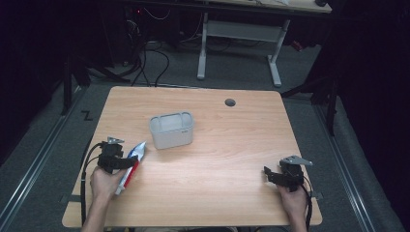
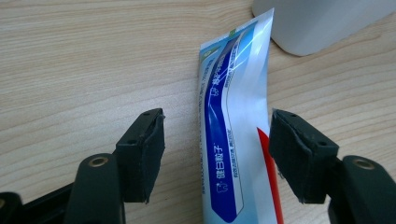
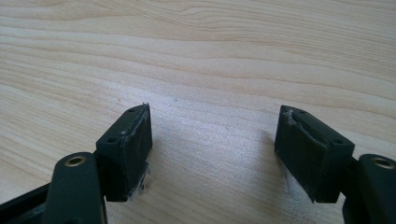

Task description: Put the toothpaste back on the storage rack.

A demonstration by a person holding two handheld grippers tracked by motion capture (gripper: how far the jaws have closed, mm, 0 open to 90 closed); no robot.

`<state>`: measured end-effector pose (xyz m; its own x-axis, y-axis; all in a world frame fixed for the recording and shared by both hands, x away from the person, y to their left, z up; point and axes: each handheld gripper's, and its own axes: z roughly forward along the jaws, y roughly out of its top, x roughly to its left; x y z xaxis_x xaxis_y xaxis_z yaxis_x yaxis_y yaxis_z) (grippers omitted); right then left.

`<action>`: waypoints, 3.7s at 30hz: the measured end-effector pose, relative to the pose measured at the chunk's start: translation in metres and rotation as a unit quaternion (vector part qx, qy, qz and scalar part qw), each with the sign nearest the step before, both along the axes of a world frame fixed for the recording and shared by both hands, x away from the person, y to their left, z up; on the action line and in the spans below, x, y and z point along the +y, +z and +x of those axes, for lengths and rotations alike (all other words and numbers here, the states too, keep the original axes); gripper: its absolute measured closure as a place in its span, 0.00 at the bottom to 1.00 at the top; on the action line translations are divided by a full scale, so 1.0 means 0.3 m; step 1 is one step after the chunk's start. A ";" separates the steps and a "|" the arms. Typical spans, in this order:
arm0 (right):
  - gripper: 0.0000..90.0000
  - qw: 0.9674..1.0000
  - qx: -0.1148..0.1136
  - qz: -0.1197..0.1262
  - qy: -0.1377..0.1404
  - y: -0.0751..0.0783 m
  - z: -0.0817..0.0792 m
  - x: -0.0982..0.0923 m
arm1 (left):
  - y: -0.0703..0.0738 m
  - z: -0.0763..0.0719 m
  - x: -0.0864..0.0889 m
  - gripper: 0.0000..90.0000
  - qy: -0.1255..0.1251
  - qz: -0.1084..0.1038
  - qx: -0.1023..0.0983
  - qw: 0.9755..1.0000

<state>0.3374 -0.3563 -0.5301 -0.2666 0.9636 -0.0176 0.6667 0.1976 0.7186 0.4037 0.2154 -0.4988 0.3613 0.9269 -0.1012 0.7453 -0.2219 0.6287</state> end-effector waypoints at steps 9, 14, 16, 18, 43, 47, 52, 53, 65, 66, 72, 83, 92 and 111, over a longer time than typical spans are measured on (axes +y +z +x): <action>0.31 1.000 0.000 0.000 0.000 0.000 0.000 0.000 | 0.006 0.025 -0.032 0.45 -0.015 0.030 0.009 0.999; 0.31 1.000 0.000 0.000 0.000 0.000 0.000 0.000 | 0.000 0.033 -0.029 0.45 -0.016 0.023 0.017 0.999; 0.31 1.000 0.000 0.000 0.000 0.000 0.000 0.000 | -0.003 0.037 -0.026 0.46 -0.018 0.017 0.023 0.999; 0.31 1.000 0.000 0.000 0.000 0.000 0.000 0.000 | -0.004 0.035 -0.031 0.49 -0.023 0.017 0.021 0.999; 0.31 1.000 0.000 0.000 0.001 0.000 0.000 0.000 | -0.020 0.060 -0.078 0.57 -0.010 0.053 0.077 0.996; 0.31 1.000 0.000 0.001 0.001 0.000 0.000 -0.001 | -0.016 0.062 -0.100 0.60 -0.015 0.074 0.078 0.994; 0.31 1.000 0.000 0.000 0.001 0.000 0.000 0.000 | -0.017 0.056 -0.101 0.68 -0.023 0.067 0.072 0.995; 0.31 1.000 -0.001 0.000 0.002 0.000 0.000 0.000 | -0.015 0.057 -0.102 0.69 -0.024 0.067 0.074 0.995; 0.31 1.000 -0.001 0.000 0.002 0.000 0.000 -0.001 | 0.003 0.063 -0.120 0.76 -0.040 0.088 0.085 0.992; 0.31 1.000 -0.001 0.000 0.002 0.000 0.000 -0.001 | 0.003 0.063 -0.120 0.76 -0.040 0.088 0.085 0.992; 0.31 1.000 -0.001 -0.001 0.003 0.000 0.000 -0.001 | 0.009 0.047 -0.104 0.79 -0.039 0.070 0.078 0.994; 0.31 1.000 0.000 -0.001 0.003 0.000 0.000 0.000 | 0.048 0.022 -0.076 0.79 -0.033 0.030 0.052 0.998; 0.31 1.000 -0.001 -0.001 0.003 0.000 0.000 0.000 | 0.107 0.000 -0.061 0.79 -0.028 0.009 0.024 0.999; 0.31 1.000 -0.001 0.000 0.001 0.000 0.000 0.000 | 0.200 -0.023 -0.047 0.80 -0.037 -0.006 -0.014 0.999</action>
